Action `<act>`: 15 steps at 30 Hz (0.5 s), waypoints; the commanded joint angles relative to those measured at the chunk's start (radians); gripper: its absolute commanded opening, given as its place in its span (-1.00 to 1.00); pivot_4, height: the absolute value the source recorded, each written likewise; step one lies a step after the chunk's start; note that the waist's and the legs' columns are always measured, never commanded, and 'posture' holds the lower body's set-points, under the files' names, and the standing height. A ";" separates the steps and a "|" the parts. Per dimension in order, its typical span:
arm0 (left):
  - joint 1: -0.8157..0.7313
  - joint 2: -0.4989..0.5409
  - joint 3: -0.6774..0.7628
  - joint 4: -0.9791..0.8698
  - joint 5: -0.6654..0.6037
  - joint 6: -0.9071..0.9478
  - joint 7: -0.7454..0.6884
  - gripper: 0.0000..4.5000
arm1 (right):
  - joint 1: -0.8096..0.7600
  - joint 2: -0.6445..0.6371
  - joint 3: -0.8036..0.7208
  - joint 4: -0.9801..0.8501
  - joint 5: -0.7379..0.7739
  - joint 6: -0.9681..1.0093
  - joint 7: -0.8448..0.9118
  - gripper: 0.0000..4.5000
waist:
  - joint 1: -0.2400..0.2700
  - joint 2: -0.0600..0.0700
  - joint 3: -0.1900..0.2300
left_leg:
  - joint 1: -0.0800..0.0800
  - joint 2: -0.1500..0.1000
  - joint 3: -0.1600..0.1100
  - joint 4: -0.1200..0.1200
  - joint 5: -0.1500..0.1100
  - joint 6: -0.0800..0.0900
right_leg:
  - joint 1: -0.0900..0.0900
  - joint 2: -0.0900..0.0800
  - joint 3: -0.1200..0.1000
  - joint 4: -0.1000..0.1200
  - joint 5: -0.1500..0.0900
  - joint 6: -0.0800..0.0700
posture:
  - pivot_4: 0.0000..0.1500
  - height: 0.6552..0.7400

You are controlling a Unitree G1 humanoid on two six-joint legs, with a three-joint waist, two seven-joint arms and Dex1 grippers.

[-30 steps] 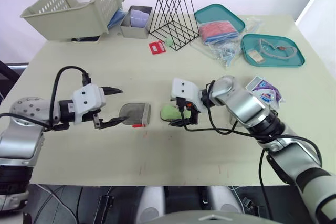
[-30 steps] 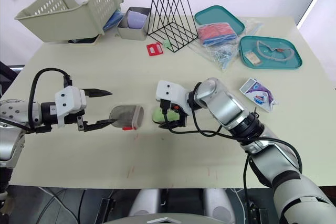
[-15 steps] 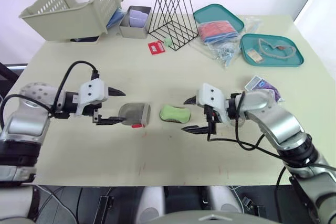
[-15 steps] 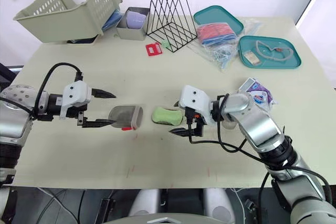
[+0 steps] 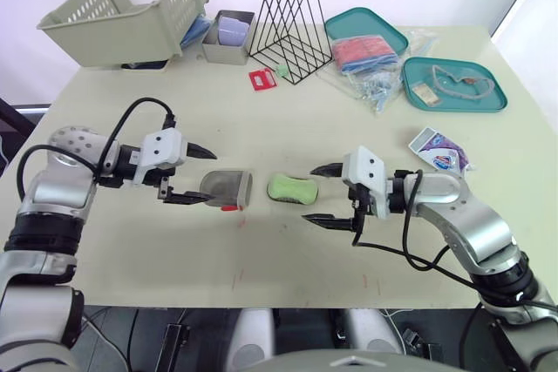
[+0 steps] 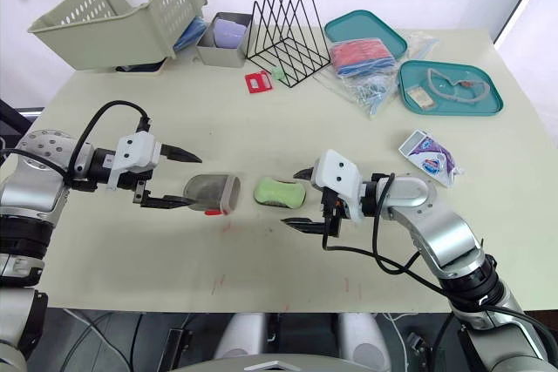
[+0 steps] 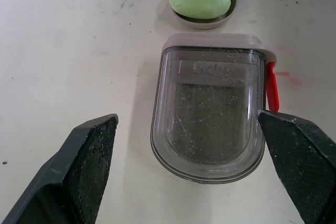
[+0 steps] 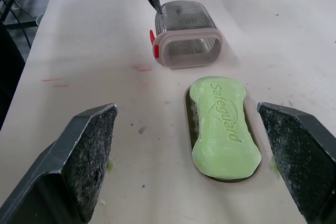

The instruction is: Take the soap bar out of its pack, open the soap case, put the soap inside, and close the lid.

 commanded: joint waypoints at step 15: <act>-0.016 0.013 -0.021 -0.028 0.008 0.032 -0.062 1.00 | 0.003 -0.016 0.011 -0.059 0.021 -0.002 -0.045 0.99 | -0.005 0.000 0.000 | -0.001 0.000 -0.001 0.000 0.000 0.000 | 0.000 0.000 0.000 0.000 0.000 0.000 | 1.00 1.00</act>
